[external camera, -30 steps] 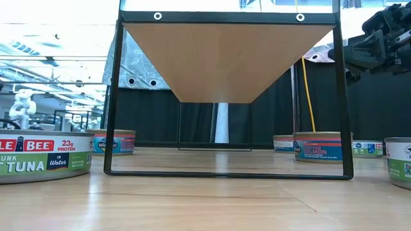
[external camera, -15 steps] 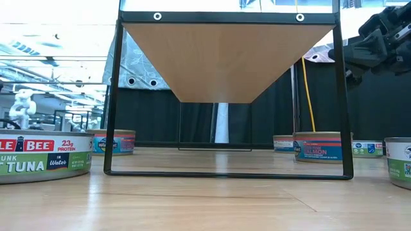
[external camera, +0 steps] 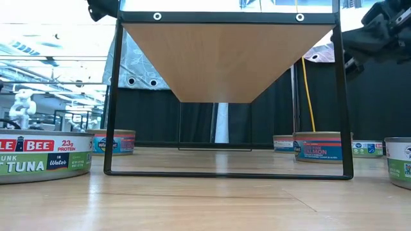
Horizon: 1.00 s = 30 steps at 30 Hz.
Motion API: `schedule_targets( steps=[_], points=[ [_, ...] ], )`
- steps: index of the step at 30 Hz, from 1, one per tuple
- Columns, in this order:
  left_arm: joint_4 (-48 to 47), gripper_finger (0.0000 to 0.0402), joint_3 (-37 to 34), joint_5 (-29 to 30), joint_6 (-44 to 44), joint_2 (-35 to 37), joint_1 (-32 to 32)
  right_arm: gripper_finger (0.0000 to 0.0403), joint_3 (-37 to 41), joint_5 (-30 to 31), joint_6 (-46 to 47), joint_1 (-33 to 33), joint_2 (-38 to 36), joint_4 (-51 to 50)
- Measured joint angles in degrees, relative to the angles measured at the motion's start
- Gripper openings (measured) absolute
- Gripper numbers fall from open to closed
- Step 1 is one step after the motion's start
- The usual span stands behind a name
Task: Stack canned seafood by type on shelf
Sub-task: Put the blue pink tuna can on the shelf
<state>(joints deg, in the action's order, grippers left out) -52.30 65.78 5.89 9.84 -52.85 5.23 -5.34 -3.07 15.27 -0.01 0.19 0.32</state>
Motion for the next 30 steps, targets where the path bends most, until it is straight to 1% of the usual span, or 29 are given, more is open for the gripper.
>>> schedule_targets(
  steps=[3,8,10,13,15,19,22,24,28,30],
  points=[
    [-0.2,0.0045,0.0,-1.4,-0.3,0.0,0.0,0.0000,-1.4,0.0,-1.0,0.0,0.0,-0.9],
    [-2.9,0.0045,0.0,-2.6,6.0,-0.1,-0.5,0.0000,-2.9,0.3,-0.5,0.0,0.0,-4.2],
    [-4.3,0.0045,0.0,-3.4,6.3,-0.5,-1.4,0.0000,-3.7,1.6,-0.5,0.0,0.0,-5.9],
    [-6.4,0.0045,0.0,-3.9,6.6,-1.8,-2.6,0.0000,-4.5,5.3,-0.4,0.0,0.0,-6.9],
    [-7.3,0.0045,-0.2,-3.8,8.6,-2.9,-3.7,0.0000,-4.6,7.0,-0.9,0.0,0.0,-7.0],
    [-7.2,0.0045,-4.2,-3.6,12.2,-5.7,-5.9,0.0000,-4.6,8.7,-1.3,0.0,0.0,-7.1],
    [-7.9,0.0045,-7.8,-1.1,16.8,-8.2,-6.5,0.0000,-4.6,10.8,-1.2,0.0,0.0,-7.1],
    [-7.9,0.0045,-9.9,0.4,18.3,-9.8,-6.7,0.0000,-4.6,11.9,-1.4,0.0,0.0,-7.1],
    [-4.3,0.0045,-13.9,0.9,17.7,-11.6,-6.8,0.0000,-4.6,12.2,-1.6,0.0,0.0,-7.1],
    [-2.6,0.0045,-16.4,0.9,14.5,-12.2,-6.9,0.0000,-4.6,12.3,-1.6,0.0,0.0,-7.4]
  ],
)
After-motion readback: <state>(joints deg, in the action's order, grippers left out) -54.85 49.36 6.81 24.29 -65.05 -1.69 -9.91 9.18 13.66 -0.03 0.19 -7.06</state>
